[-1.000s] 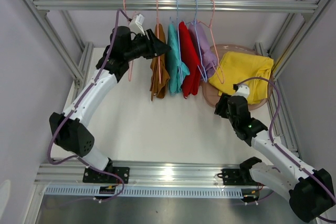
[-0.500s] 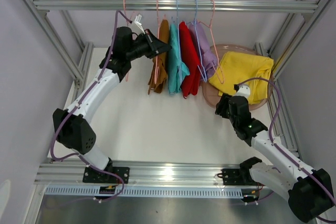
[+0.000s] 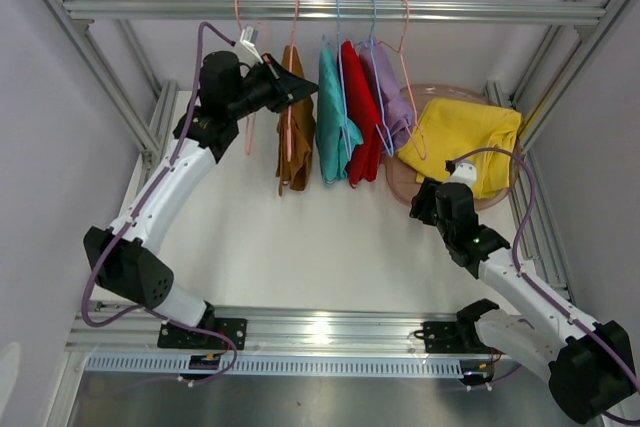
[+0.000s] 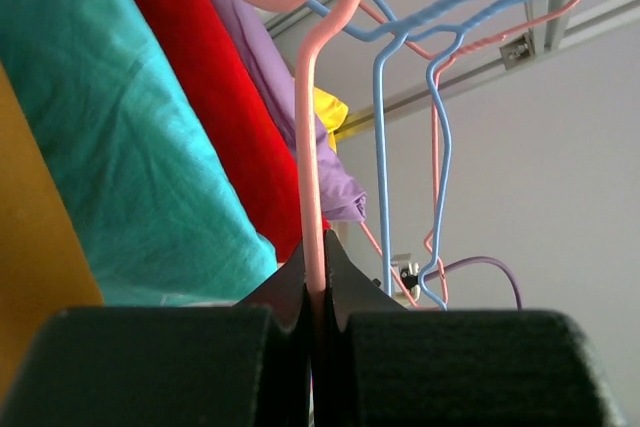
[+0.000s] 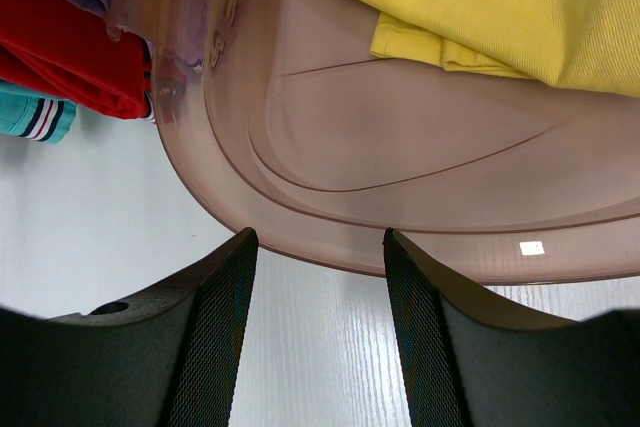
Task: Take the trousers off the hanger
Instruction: Pick up the hanger from the clothesline.
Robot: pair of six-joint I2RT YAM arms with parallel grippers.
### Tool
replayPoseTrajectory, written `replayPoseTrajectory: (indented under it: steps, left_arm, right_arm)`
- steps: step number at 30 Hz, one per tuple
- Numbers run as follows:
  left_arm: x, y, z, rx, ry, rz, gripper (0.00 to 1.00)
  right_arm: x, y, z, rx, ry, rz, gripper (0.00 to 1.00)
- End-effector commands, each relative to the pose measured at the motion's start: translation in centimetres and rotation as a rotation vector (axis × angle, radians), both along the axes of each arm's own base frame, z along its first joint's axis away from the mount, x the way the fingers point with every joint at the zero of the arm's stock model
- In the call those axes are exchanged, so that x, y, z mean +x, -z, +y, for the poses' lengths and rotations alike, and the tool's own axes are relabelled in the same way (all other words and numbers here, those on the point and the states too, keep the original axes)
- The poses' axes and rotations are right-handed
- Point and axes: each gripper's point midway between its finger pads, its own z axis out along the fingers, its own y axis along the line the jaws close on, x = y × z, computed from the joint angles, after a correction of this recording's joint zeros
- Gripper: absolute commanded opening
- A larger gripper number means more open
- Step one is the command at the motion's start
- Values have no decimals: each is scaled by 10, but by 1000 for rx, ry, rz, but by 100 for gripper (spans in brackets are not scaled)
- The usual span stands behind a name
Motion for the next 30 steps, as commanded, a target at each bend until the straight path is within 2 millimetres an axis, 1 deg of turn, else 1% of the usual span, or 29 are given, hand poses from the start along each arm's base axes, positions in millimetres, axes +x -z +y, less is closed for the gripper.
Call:
replayPoseTrajectory:
  steps: [1,2,3,4,6,8,9,12,13,14,15,16,17,18,19,20,21,22,23,24,25,26,28,29,30]
  left_arm:
    - [-33,-117,9,-64,21,-362,0]
    - [-30,-116,8,-60,21,-360,1]
    - [-30,-123,9,-64,19,-370,1]
    - [-26,-122,8,-63,19,-366,0]
    - [-28,-129,7,-68,24,-386,0]
    - [-31,-141,9,-78,23,-417,0]
    - [-35,-152,10,-85,24,-436,0]
    - [-38,-149,9,-70,43,-416,0]
    - [-38,-146,9,-63,41,-408,0]
    - [-37,-136,9,-49,41,-381,0]
    - [-44,-139,12,-50,39,-389,0]
    - [-47,-138,14,-47,33,-392,0]
    - [-44,-122,14,-34,31,-363,0]
    - [-53,-125,17,-36,26,-373,0]
    - [-56,-125,20,-33,21,-379,0]
    - [-54,-109,19,-18,21,-351,0]
    - [-57,-108,21,-15,16,-354,1]
    - [-66,-112,25,-13,11,-375,0]
    - [-65,-99,26,0,2,-350,0]
    - [-68,-95,27,6,-1,-344,0]
    - [-77,-101,32,7,-10,-372,0]
    - [-76,-83,33,25,-20,-338,0]
    - [-83,-80,37,38,-37,-356,0]
    - [-89,-65,41,51,-45,-337,1]
    - [-92,-65,43,53,-64,-347,0]
  right_arm:
    - [-1,4,-1,-1,-2,7,57]
    - [-1,5,-1,-4,-3,9,58]
    - [-1,4,-1,-3,-2,8,57]
    - [-1,5,-2,-6,1,10,57]
    - [-2,5,-1,-5,-3,12,58]
    - [-2,4,-2,-3,0,9,58]
    - [-2,5,-2,-5,0,10,58]
    - [-2,4,0,2,-5,12,58]
    - [-3,5,0,4,-7,14,57]
    - [-3,4,1,6,-9,13,57]
    - [-4,3,1,10,-11,13,58]
    - [-4,0,1,12,-10,5,58]
    - [-5,0,2,8,-18,7,57]
    - [-6,-3,4,13,-27,3,57]
    - [-7,-10,5,18,-33,-13,57]
    - [-9,-11,5,12,-41,-9,58]
    - [-11,-16,8,12,-53,-16,57]
    - [-12,-19,9,12,-56,-21,58]
    - [-14,-28,9,12,-59,-32,58]
    - [-15,-31,9,13,-59,-38,58]
    - [-19,-34,12,10,-72,-37,58]
    - [-20,-42,13,16,-78,-56,58]
    - [-25,-47,16,20,-94,-66,58]
    - [-27,-49,18,21,-99,-68,58]
    - [-28,-56,20,29,-112,-84,58]
